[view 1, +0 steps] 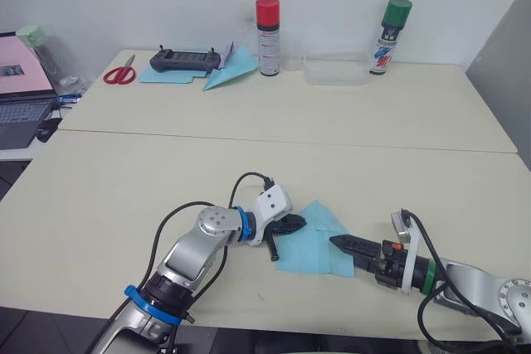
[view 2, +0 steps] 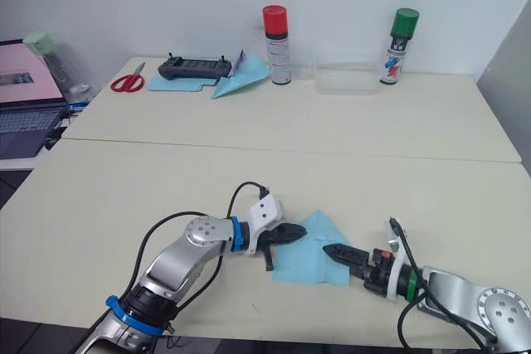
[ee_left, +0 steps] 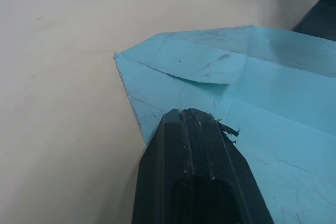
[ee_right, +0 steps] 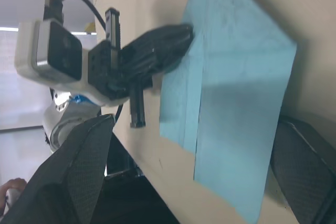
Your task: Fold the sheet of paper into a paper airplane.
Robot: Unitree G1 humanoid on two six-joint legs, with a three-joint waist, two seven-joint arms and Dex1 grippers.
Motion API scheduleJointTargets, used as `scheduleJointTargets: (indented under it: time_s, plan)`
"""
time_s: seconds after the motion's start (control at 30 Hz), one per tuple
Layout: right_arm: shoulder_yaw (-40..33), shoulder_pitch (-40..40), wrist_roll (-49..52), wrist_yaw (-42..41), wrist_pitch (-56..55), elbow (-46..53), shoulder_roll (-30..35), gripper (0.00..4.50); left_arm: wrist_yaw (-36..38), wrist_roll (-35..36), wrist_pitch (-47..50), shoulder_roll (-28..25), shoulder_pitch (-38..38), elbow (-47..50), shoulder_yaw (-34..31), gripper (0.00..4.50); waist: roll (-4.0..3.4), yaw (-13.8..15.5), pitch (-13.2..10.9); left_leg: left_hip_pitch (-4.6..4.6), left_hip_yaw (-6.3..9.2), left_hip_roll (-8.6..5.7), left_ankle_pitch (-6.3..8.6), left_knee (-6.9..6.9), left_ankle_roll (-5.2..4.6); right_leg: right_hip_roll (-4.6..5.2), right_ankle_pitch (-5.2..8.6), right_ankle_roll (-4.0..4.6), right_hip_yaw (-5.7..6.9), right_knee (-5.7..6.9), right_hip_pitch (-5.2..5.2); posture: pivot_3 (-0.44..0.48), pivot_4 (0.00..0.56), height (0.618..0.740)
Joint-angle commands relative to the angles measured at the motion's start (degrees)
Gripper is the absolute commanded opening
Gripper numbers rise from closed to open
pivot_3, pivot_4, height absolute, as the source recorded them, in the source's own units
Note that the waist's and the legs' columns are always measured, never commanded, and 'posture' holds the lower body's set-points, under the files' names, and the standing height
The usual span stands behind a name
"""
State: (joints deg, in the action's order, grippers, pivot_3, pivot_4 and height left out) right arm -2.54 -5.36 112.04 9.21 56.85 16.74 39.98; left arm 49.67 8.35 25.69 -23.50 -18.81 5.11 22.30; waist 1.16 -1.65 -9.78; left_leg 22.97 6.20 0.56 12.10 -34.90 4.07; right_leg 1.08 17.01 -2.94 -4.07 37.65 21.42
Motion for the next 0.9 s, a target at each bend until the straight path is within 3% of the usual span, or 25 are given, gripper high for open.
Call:
scheduleJointTargets:
  time_s: [0.03,0.37,0.4,0.53,0.8,0.83,0.9]
  plan:
    - [-0.27,2.06,0.96,1.22,0.02,-1.46,-0.47,4.48,-0.31,-1.91,0.75,-0.36,0.29,-1.69,1.47,0.00,0.00,0.03,0.00,0.00,0.00,0.00,0.00,0.00,0.00,0.00,0.00,0.00,0.00,0.00,0.00,0.000,0.150,0.740]
    - [0.35,5.08,0.96,3.24,-0.31,-3.98,-1.98,4.48,-0.46,-1.85,0.99,-0.44,0.50,-1.22,1.44,0.00,0.00,0.00,0.00,-0.01,0.01,0.00,0.00,-0.01,0.00,0.00,-0.01,0.00,0.00,0.02,-0.01,0.000,0.150,0.740]
    - [0.29,5.07,0.96,3.34,-0.39,-4.09,-1.99,4.32,-0.46,-1.85,0.97,-0.50,0.57,-1.17,1.40,0.00,0.00,0.01,0.01,-0.01,0.01,0.00,0.00,-0.01,0.00,0.00,0.00,0.00,0.00,0.02,-0.01,0.000,0.150,0.740]
    - [0.09,5.37,0.96,3.30,-0.31,-4.73,-1.67,3.29,-0.47,-1.94,0.86,-0.58,0.49,-1.27,1.37,0.00,-0.01,0.01,0.01,-0.01,0.00,0.00,0.00,-0.01,0.00,0.00,-0.01,0.00,-0.01,0.02,-0.01,0.000,0.150,0.740]
    - [0.27,6.01,0.88,3.60,-0.58,-5.25,-2.00,0.29,-0.35,-2.06,0.74,-0.07,-0.26,-1.65,1.77,0.00,-0.01,0.01,0.00,-0.01,0.00,0.00,0.00,-0.01,0.00,0.00,-0.01,0.00,-0.01,0.02,-0.01,0.000,0.150,0.740]
    - [0.29,6.02,0.85,3.61,-0.60,-5.24,-2.02,0.07,-0.33,-2.04,0.79,0.05,-0.44,-1.68,1.85,0.00,-0.01,0.03,0.00,-0.01,0.00,0.00,0.00,0.00,0.00,0.00,-0.01,0.00,0.00,0.02,-0.01,0.000,0.150,0.740]
    - [0.31,6.01,0.85,3.65,-0.67,-5.18,-2.09,0.07,-0.18,-2.01,0.72,0.15,-0.74,-1.74,2.05,0.00,-0.01,0.05,0.00,0.00,0.01,-0.01,0.00,0.00,0.00,0.00,-0.01,0.00,0.00,0.02,-0.01,0.000,0.150,0.740]
